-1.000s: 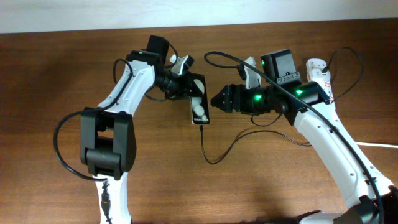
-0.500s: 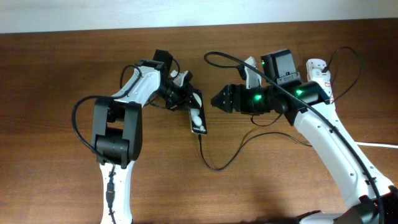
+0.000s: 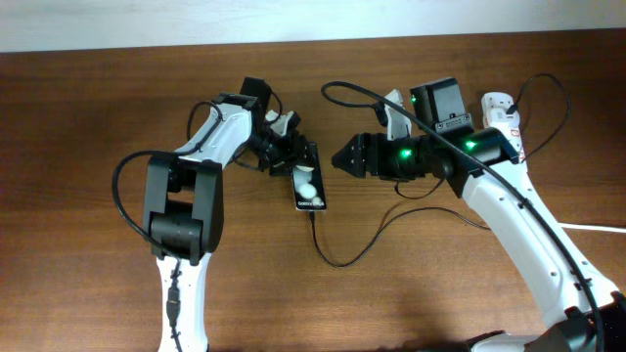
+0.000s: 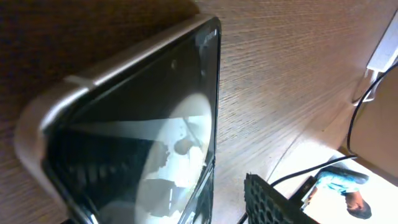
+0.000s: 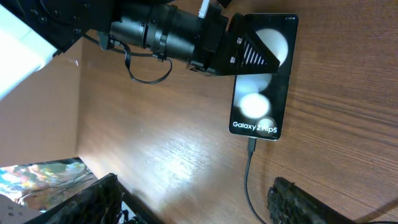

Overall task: Plug charger to phone and switch on socket
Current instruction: 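Lower the connected phone onto the table with both grippers, then release the phone and move the right gripper to the power strip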

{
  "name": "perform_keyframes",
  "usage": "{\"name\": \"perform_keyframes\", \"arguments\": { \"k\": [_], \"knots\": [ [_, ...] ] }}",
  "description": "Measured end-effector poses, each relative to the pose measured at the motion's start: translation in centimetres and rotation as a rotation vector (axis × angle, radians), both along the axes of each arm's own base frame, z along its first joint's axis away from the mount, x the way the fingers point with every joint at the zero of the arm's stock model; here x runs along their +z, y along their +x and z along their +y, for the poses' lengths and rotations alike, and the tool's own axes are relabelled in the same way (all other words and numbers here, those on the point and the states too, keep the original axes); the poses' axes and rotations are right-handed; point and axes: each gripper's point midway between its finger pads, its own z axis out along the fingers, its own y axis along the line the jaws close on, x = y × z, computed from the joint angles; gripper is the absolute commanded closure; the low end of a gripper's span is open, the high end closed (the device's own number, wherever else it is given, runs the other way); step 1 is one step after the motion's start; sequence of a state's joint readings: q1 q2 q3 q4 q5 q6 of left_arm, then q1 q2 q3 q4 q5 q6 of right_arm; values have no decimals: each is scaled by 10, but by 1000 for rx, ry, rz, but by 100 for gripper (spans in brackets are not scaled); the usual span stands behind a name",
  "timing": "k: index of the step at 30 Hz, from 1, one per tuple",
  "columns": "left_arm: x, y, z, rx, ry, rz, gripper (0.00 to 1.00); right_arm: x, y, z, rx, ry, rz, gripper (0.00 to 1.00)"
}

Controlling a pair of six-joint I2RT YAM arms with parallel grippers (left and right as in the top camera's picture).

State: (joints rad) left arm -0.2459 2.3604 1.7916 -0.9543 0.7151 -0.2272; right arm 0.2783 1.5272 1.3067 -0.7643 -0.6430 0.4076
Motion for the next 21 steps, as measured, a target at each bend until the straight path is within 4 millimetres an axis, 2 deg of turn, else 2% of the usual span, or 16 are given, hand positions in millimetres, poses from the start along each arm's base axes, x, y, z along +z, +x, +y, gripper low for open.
{"name": "perform_keyframes", "arguments": {
  "k": [2,8,21],
  "knots": [
    [2,-1,-2,-1,-12,4,34,0,0,0,1,-1,0,22],
    [3,-2,2,6,19,9,33,-1,-1,0,13,-7,-6,21],
    [-4,4,50,37,347,-15,34,-1,-1,0,16,-8,-9,21]
  ]
}}
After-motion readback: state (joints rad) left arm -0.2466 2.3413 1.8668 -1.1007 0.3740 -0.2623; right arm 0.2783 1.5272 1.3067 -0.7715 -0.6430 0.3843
